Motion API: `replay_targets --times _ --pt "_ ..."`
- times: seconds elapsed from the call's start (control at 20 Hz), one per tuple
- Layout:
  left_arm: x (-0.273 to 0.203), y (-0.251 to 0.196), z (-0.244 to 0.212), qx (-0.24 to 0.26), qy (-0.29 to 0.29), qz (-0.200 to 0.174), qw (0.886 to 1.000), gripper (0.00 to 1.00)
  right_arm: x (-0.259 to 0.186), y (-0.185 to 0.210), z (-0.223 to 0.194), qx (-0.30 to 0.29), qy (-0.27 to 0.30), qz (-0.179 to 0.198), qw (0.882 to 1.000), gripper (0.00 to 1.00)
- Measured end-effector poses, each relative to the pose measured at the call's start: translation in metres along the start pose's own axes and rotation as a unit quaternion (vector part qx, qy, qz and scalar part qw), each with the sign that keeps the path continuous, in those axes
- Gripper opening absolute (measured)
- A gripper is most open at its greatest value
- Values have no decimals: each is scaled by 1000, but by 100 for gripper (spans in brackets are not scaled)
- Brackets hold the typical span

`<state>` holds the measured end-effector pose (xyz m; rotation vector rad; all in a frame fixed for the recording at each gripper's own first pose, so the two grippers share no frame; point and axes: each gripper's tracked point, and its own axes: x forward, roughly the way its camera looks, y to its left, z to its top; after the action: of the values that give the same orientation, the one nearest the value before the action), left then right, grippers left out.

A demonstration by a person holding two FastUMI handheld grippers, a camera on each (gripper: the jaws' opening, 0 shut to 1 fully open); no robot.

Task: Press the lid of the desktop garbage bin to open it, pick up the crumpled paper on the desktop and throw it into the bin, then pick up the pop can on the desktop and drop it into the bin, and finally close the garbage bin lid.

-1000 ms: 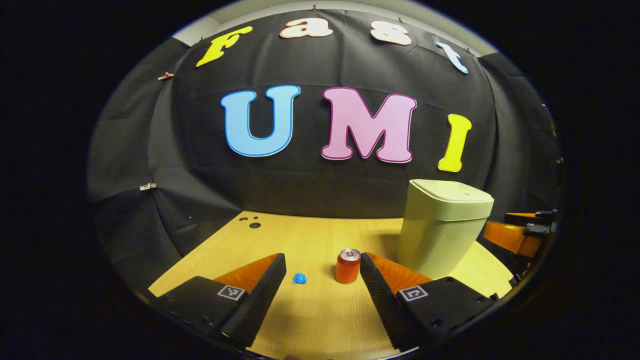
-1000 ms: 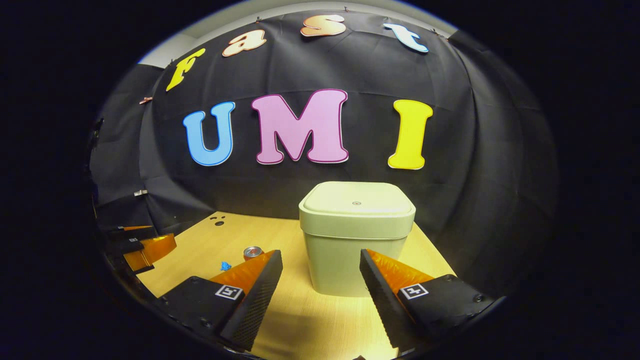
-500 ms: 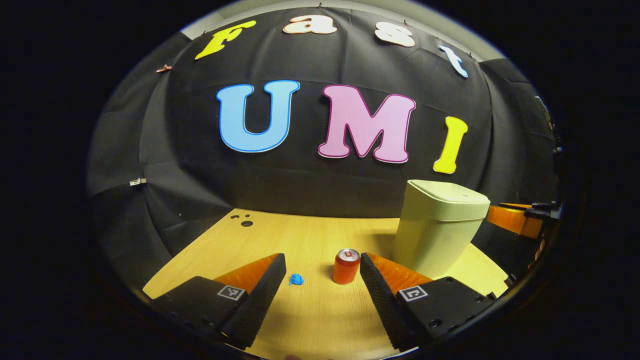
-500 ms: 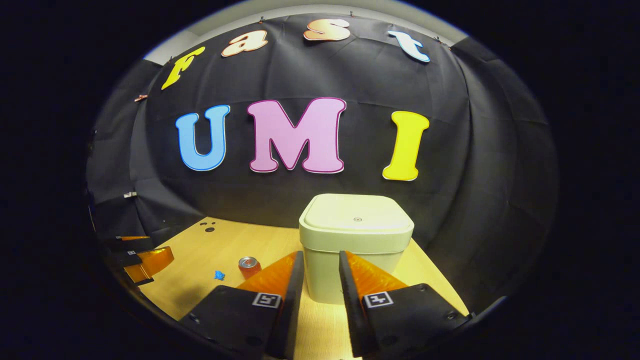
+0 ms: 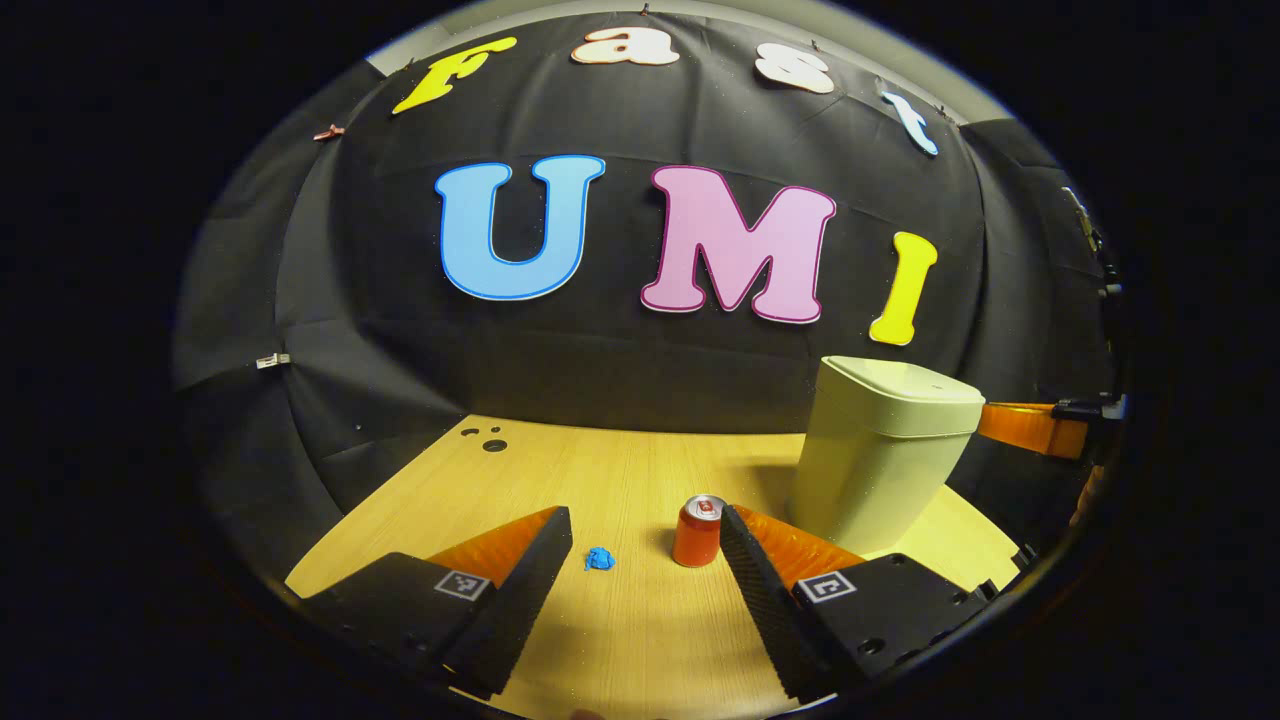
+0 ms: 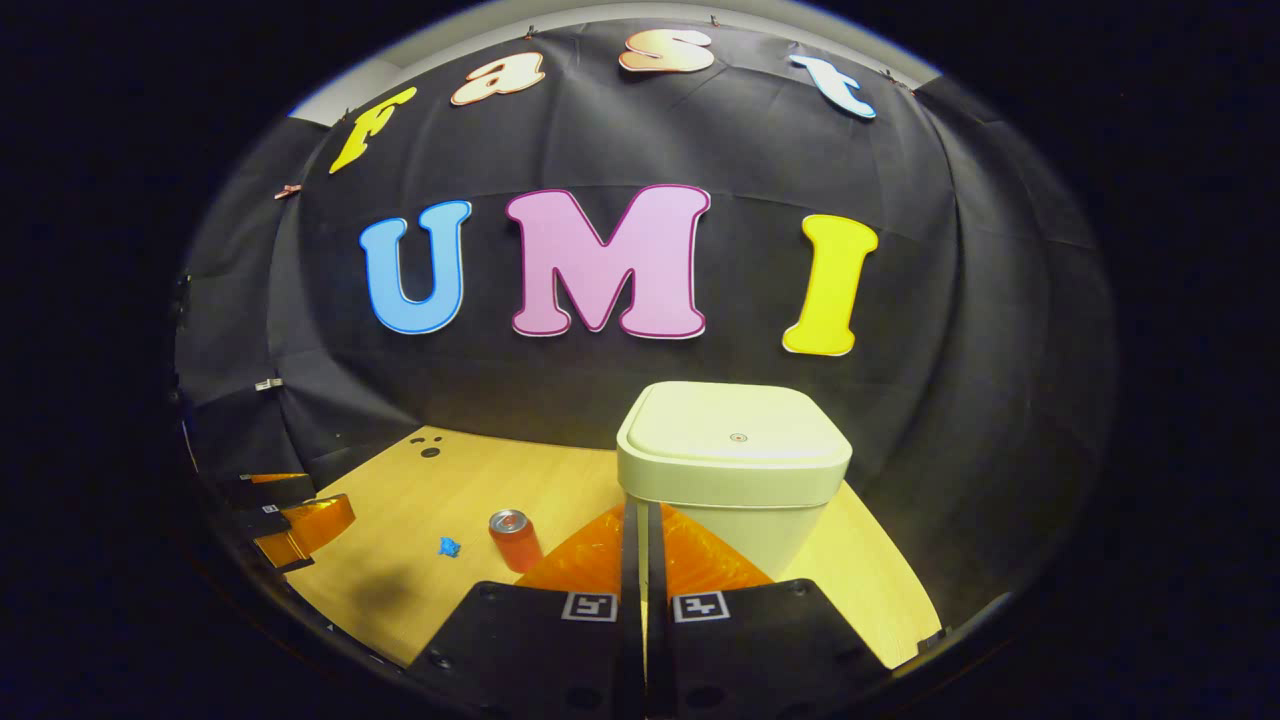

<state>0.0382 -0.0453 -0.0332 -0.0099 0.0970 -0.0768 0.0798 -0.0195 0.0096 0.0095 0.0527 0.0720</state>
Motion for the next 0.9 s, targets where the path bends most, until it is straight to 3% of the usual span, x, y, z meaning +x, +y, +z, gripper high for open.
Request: replay_targets --times 0.45,0.65,0.7,0.75,0.9 --pt "2 7 -4 -3 3 6 1000 95 18 -12 33 8 -15 8 1000 5" --pt "3 10 -6 -5 4 10 1000 96 36 -31 55 2 -31 -9 999 5" --pt "2 12 -5 -5 4 11 1000 96 42 -36 59 0 -35 -16 999 9" --pt "2 13 -5 -5 3 13 1000 96 48 -43 62 -4 -36 -24 999 5" --pt "0 17 -5 -4 2 20 1000 95 68 -59 60 -6 -30 -39 999 5"
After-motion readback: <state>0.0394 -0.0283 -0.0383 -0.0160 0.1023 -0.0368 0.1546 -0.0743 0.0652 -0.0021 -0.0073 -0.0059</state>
